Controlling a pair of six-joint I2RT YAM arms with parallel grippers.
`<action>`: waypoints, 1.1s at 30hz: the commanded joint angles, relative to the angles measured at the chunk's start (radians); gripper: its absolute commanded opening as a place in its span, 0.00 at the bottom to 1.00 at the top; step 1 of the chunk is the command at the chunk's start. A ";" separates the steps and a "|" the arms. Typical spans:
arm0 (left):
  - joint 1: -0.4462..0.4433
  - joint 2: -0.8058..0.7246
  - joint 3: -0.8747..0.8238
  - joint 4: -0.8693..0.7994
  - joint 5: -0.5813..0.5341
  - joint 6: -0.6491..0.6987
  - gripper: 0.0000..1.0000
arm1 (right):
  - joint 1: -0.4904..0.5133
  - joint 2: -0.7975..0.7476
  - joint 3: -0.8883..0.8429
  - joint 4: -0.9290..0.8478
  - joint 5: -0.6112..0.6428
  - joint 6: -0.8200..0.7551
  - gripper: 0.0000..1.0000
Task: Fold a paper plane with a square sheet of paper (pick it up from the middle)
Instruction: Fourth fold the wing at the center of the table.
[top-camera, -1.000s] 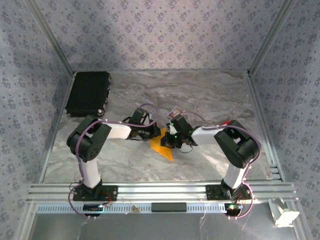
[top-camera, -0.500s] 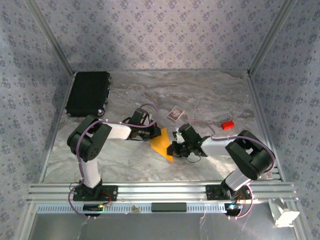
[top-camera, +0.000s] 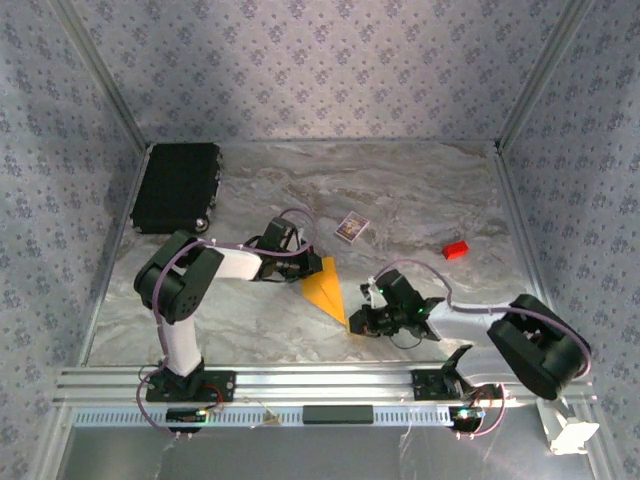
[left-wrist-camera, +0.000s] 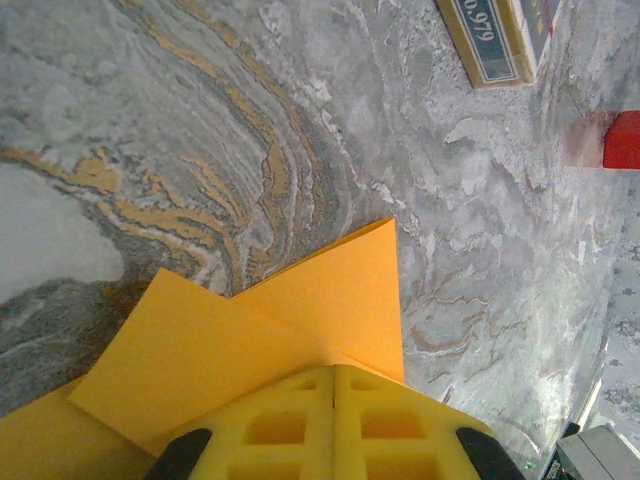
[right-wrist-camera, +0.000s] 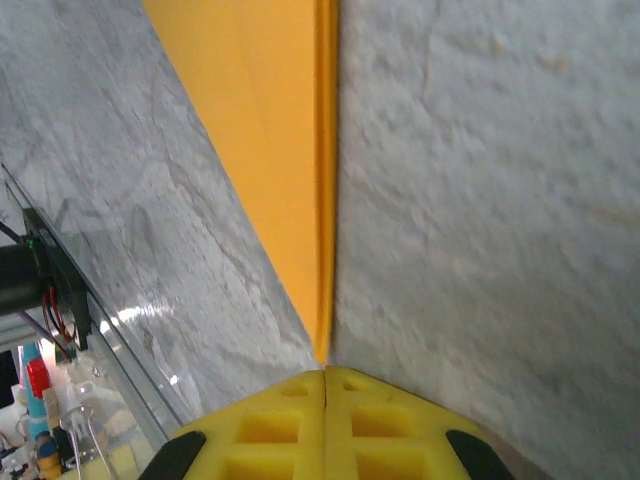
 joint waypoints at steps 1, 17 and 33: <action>0.002 0.043 -0.053 -0.103 -0.092 0.010 0.00 | 0.001 -0.096 0.063 -0.184 0.002 -0.047 0.04; -0.007 0.010 -0.047 -0.120 -0.096 0.039 0.00 | -0.119 0.021 0.199 -0.086 0.081 0.063 0.05; 0.005 0.017 -0.040 -0.133 -0.088 0.055 0.00 | -0.070 0.167 0.288 -0.027 0.041 0.094 0.03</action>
